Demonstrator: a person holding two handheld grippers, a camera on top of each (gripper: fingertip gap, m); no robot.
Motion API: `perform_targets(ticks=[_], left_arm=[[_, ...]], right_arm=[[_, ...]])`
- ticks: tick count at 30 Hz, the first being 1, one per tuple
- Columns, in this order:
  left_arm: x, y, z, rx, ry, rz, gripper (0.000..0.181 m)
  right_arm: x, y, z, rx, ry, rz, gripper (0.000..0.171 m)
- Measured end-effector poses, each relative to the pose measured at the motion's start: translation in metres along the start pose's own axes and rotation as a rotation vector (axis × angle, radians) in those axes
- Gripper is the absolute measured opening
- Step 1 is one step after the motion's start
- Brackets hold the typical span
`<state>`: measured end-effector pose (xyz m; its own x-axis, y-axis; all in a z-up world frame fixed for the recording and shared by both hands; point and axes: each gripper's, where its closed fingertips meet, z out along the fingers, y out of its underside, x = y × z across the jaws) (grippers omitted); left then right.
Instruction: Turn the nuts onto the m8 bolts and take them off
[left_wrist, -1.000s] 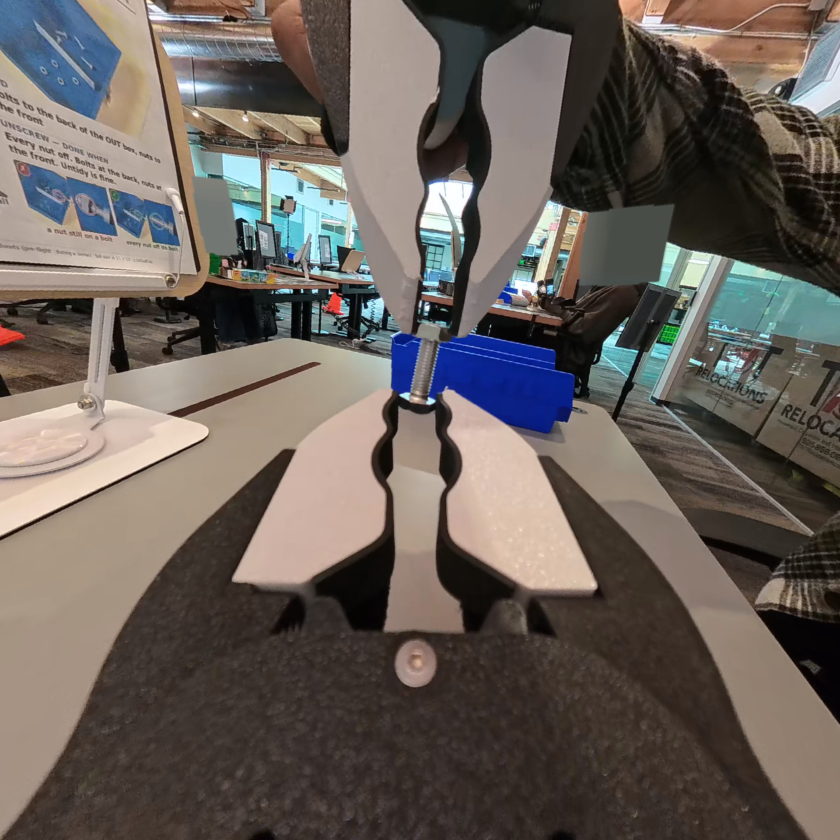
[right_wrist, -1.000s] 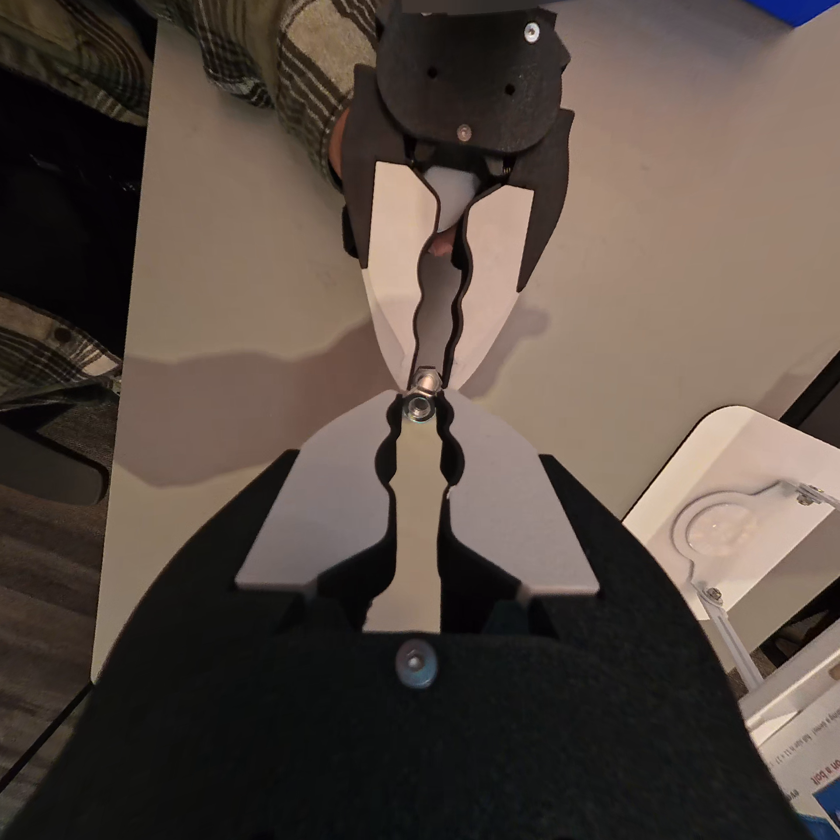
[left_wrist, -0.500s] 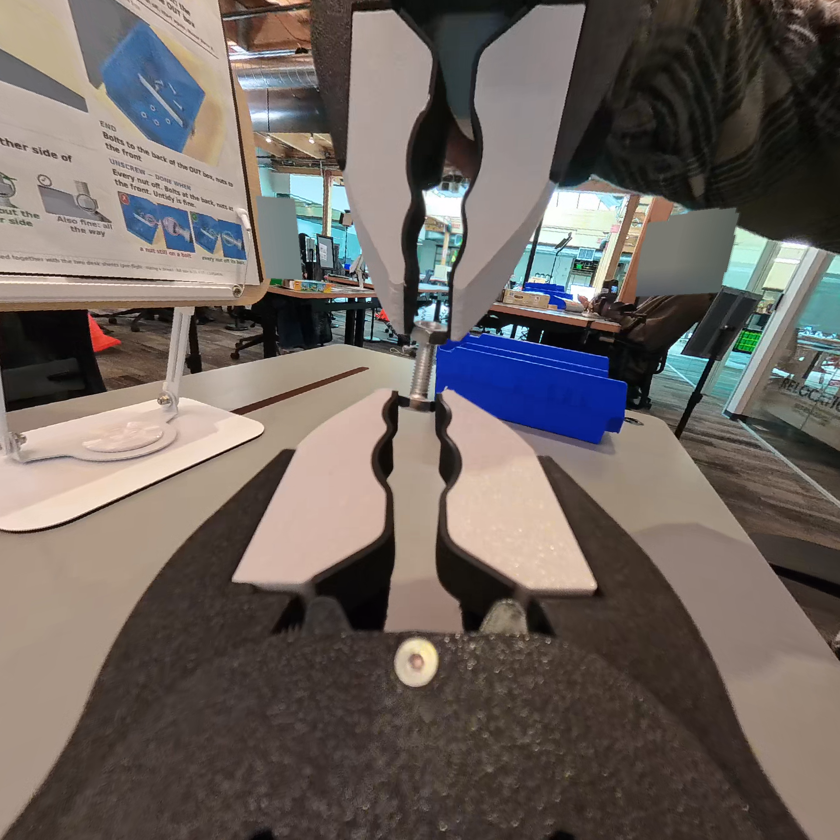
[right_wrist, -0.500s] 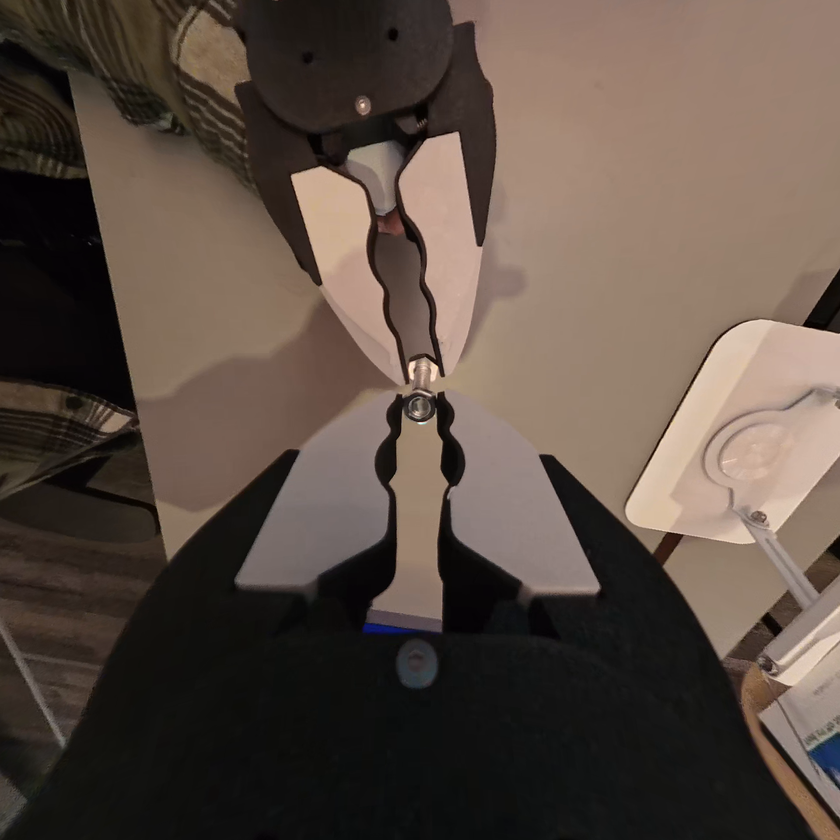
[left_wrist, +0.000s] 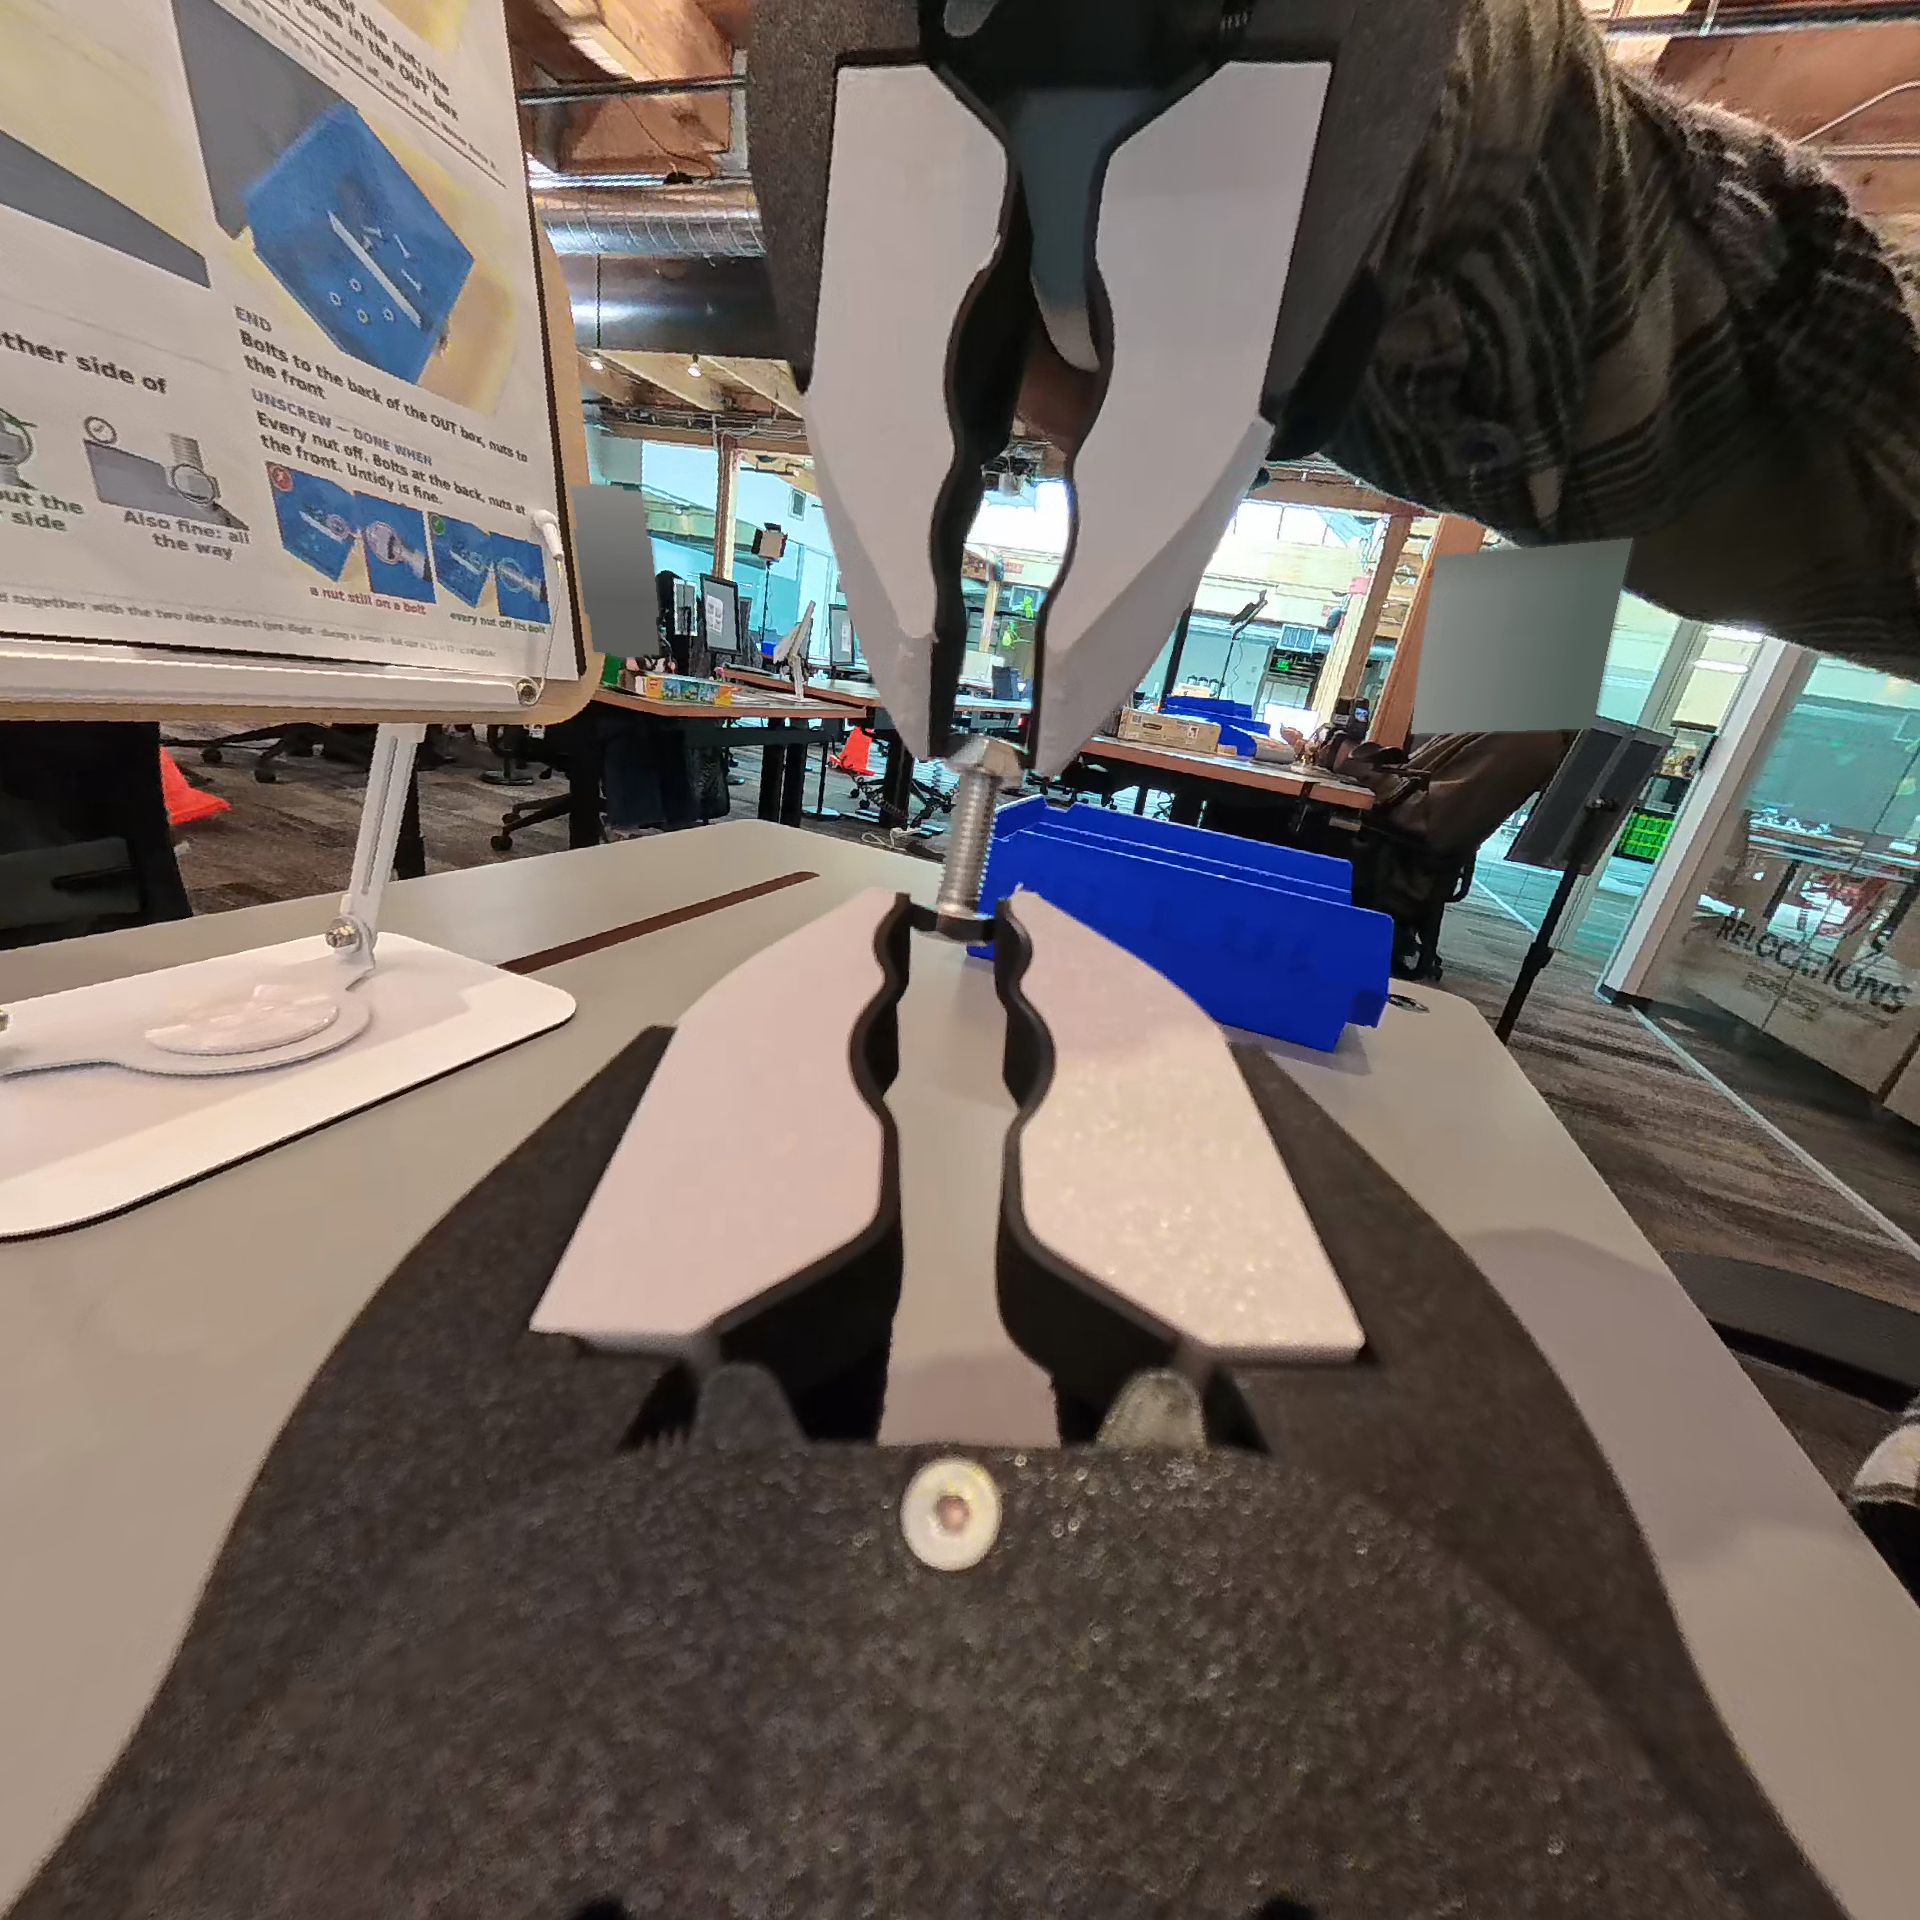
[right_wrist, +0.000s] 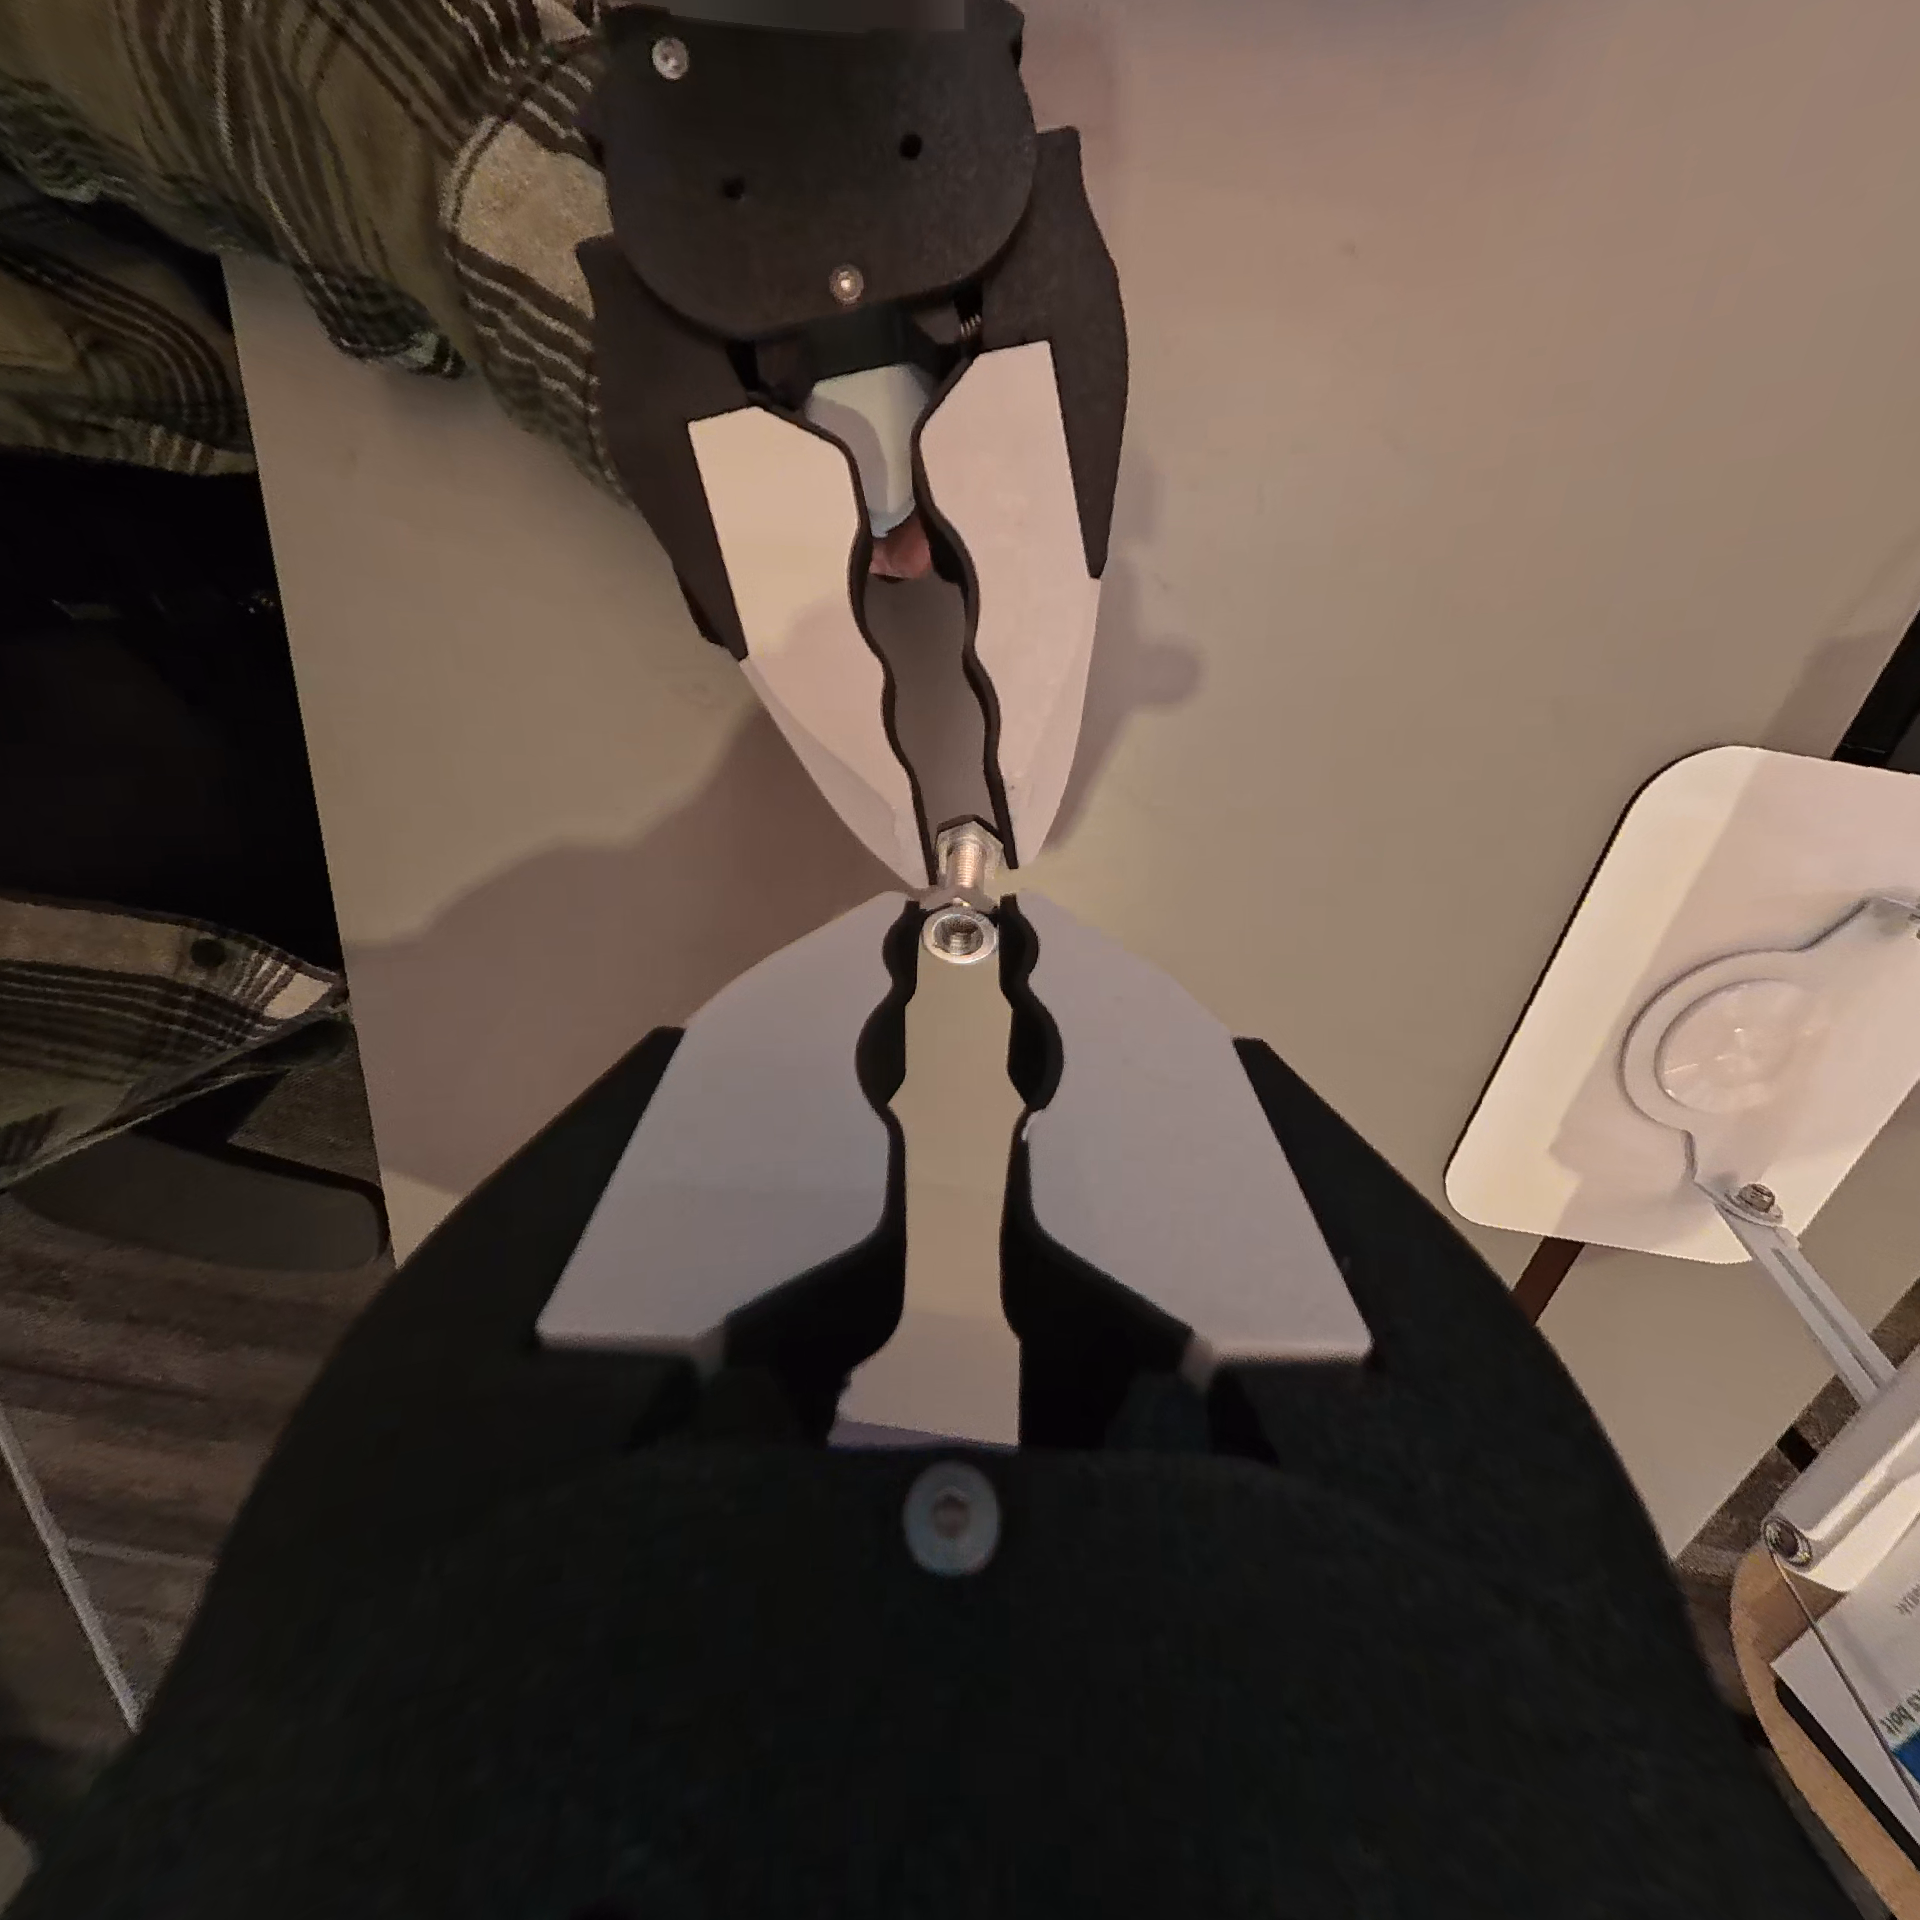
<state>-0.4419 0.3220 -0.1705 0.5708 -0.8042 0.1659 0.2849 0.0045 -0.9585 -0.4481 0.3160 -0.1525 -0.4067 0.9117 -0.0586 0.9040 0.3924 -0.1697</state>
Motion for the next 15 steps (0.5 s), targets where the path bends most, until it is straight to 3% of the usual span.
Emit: perform_targets(ticks=[11, 15], left_arm=[[0.0013, -0.0003, 0.0002, 0.005, 0.013, -0.007, 0.014], [0.0026, 0.0004, 0.0009, 0.002, 0.023, -0.011, 0.014]], right_arm=[[-0.0019, 0.001, -0.0002, 0.002, -0.007, -0.018, 0.019], [-0.0009, -0.0006, -0.0026, 0.013, 0.006, -0.034, 0.032]])
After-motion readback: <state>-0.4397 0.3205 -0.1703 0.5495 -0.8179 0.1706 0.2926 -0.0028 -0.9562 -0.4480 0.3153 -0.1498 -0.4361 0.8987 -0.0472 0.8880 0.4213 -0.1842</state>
